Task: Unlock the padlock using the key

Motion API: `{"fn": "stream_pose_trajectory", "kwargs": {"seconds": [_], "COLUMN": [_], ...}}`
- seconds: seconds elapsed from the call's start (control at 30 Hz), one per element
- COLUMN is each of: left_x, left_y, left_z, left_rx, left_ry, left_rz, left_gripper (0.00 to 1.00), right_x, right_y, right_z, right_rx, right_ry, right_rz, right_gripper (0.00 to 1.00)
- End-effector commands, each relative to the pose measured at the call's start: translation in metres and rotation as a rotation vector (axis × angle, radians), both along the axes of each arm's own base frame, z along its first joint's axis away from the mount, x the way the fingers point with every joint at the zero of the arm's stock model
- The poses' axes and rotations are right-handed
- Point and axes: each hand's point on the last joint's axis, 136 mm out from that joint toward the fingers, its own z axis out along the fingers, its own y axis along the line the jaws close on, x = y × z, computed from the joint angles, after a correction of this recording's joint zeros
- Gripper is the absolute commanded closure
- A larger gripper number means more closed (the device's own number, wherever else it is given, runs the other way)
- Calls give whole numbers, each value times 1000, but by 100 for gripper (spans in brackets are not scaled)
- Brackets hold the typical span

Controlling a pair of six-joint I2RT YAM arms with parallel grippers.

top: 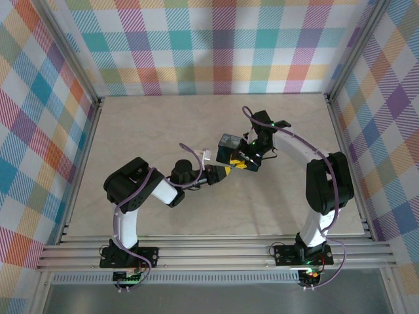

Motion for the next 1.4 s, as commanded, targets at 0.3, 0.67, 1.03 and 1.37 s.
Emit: {"fn": "stream_pose_trajectory", "kwargs": {"seconds": [0.3, 0.67, 1.03, 1.37], "left_x": [0, -2, -5, -4], "left_y": [-20, -13, -7, -9], "left_z": [18, 5, 2, 13], "left_rx": [-58, -34, -22, -41], "left_ry": [-31, -7, -4, -18], "left_rz": [-52, -22, -4, -6], "left_gripper": [81, 74, 71, 89], "right_x": [-7, -5, -6, -7], "right_y": [7, 4, 1, -1], "right_z": [17, 18, 15, 15], "right_rx": [63, 57, 50, 43], "right_ry": [-9, -18, -19, -23], "right_rz": [3, -1, -7, -7], "right_gripper": [100, 100, 100, 100]}}
